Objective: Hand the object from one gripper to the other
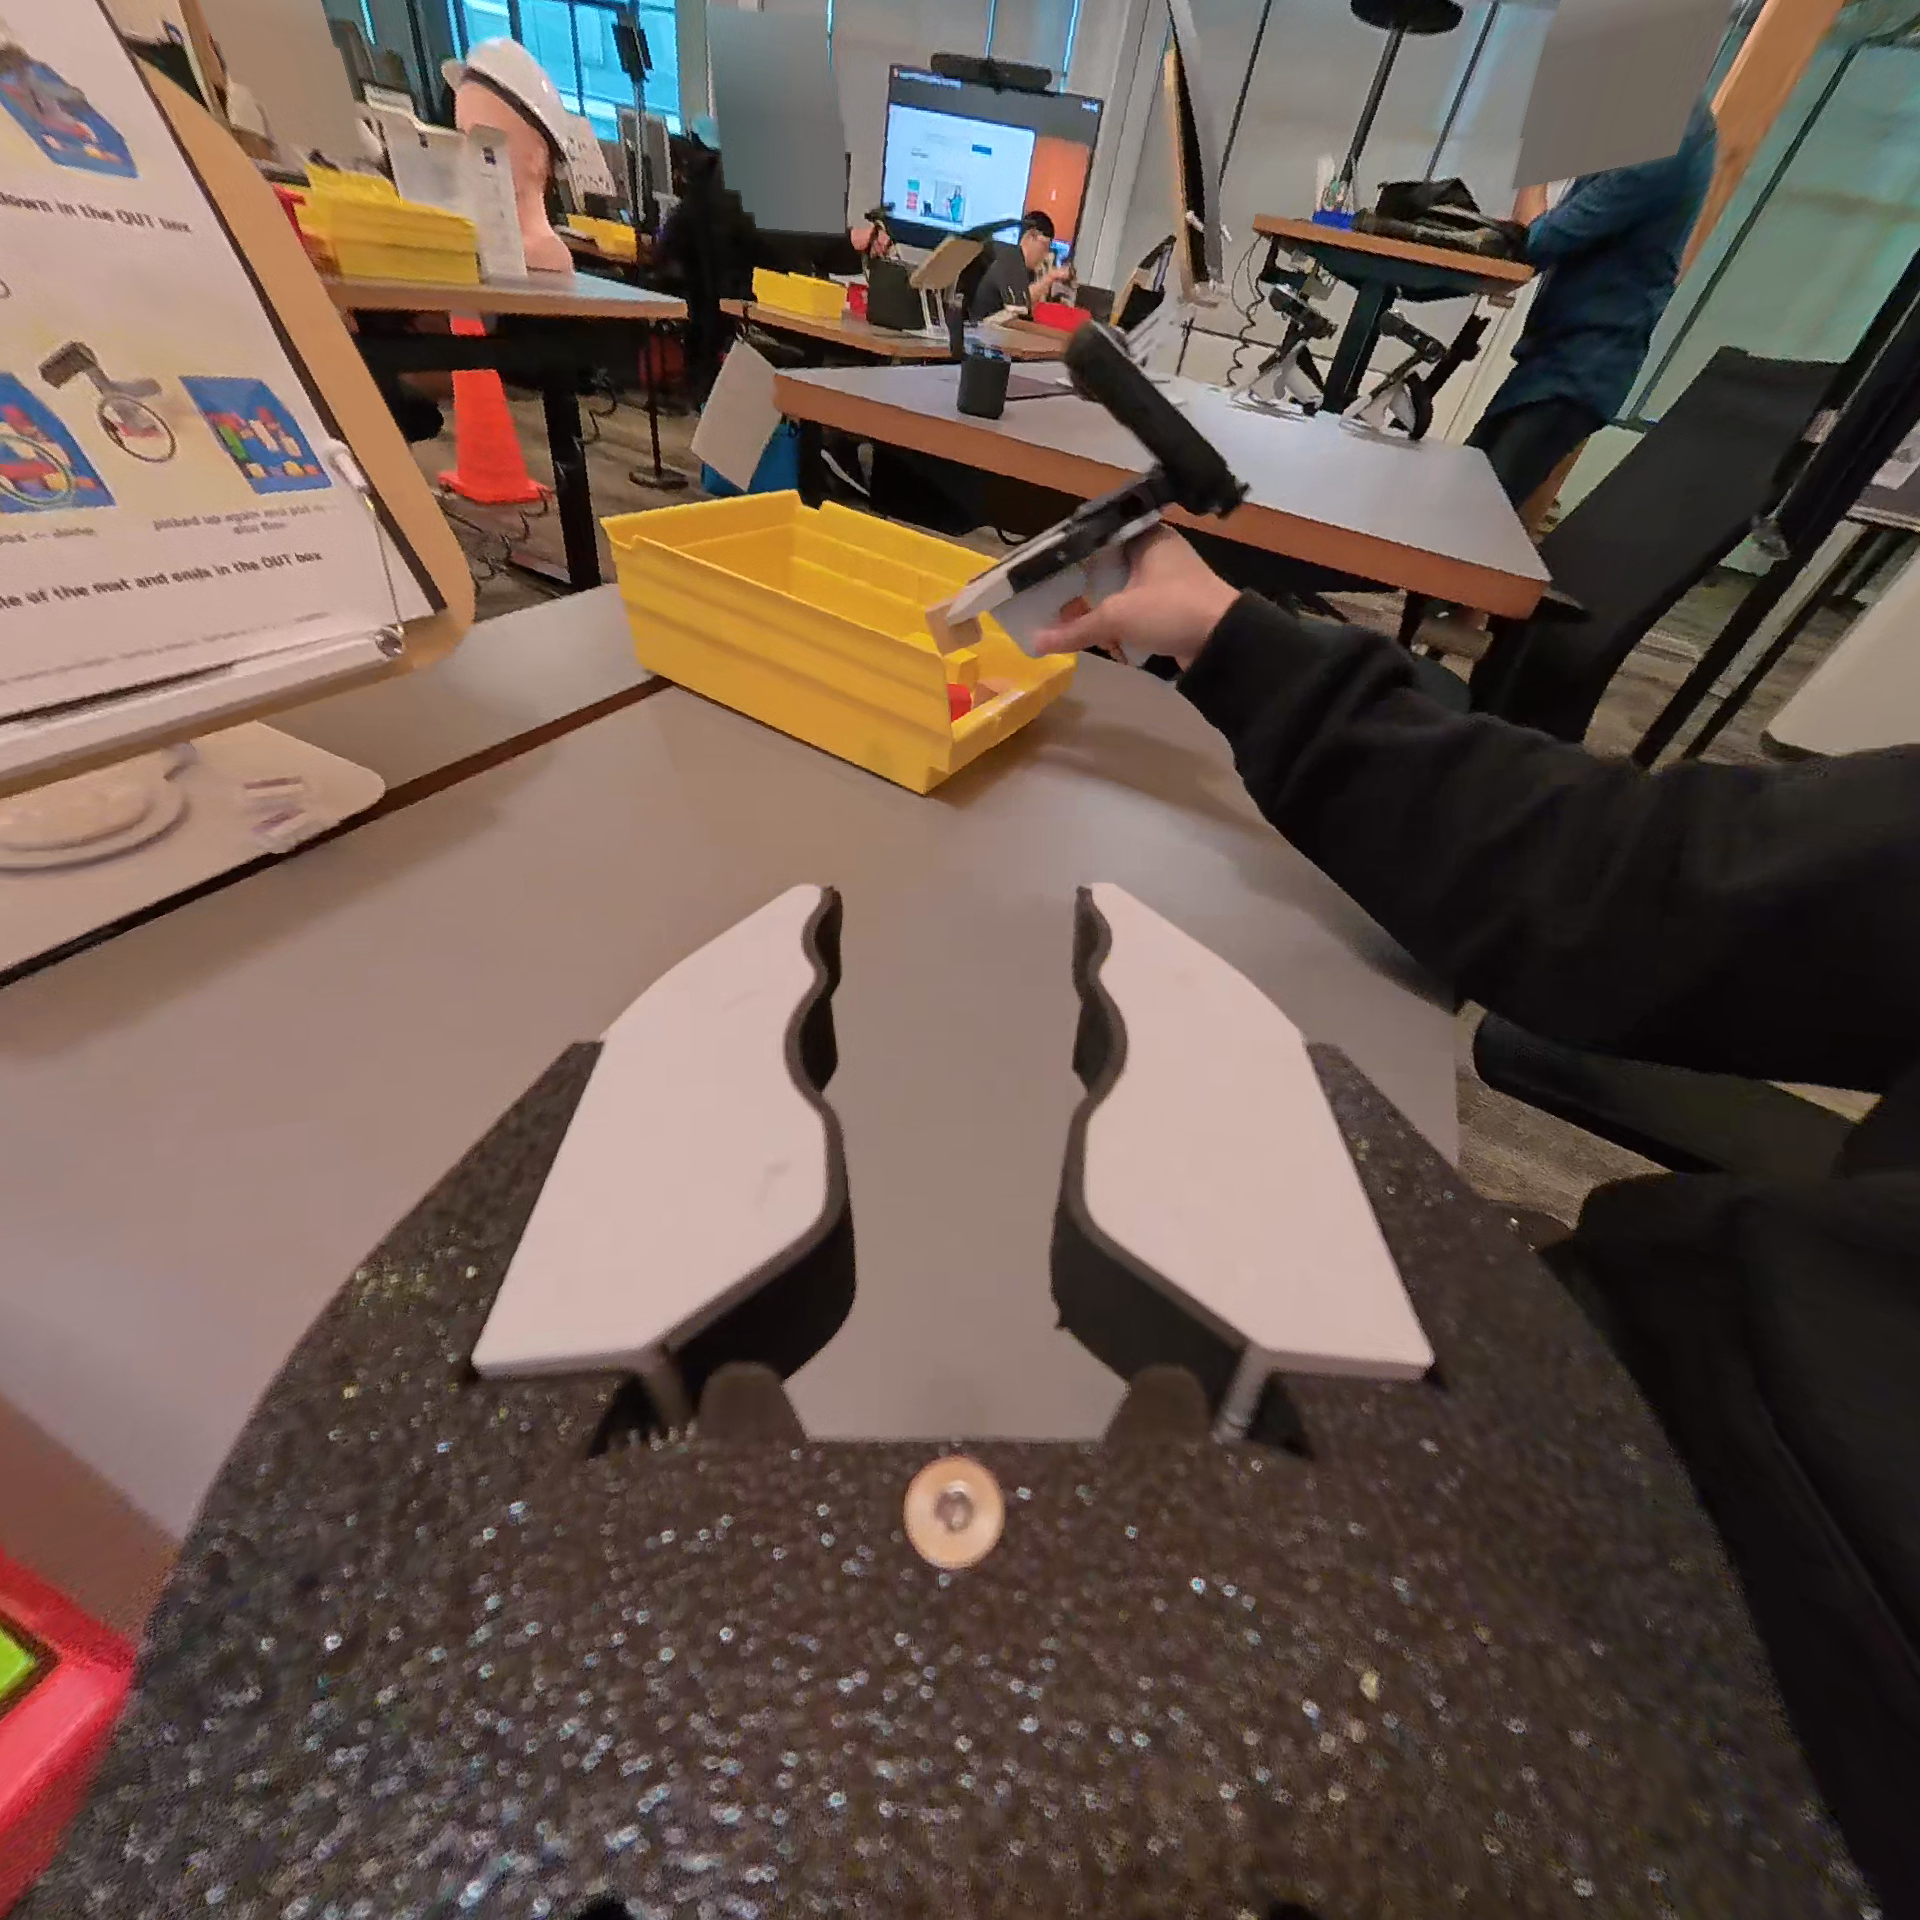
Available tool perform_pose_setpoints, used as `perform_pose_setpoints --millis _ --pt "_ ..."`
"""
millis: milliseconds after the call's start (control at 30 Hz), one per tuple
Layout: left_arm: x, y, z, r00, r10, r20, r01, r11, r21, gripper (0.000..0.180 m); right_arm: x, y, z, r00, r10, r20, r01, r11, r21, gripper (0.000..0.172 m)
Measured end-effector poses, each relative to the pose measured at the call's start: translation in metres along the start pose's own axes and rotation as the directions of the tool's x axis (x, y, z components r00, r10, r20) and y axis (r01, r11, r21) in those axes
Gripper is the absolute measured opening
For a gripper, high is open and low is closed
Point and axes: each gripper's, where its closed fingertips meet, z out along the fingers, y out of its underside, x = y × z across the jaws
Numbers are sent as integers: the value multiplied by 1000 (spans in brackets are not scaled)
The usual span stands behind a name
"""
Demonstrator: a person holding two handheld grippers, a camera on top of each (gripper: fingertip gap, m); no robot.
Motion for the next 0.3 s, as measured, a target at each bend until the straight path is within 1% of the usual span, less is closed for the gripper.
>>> perform_pose_setpoints --millis 67,133,200,300 --pt "0 2 -1 1000 3 -7 -3 1000 -18 42 1 6 11 999 -45 -25 42 994 -101 32" --pt "-6 2 -7 998 37 42 -35 999 -33 42 2 9 19 994 -92 -54 82 983 -164 32" --pt "-17 3 -18 991 68 112 -61 996 -65 42 3 12 24 990 -124 -61 110 975 -193 32" --pt "-41 10 -43 967 114 227 -83 986 -141 45 2 16 29 991 -124 -55 110 973 -201 32"
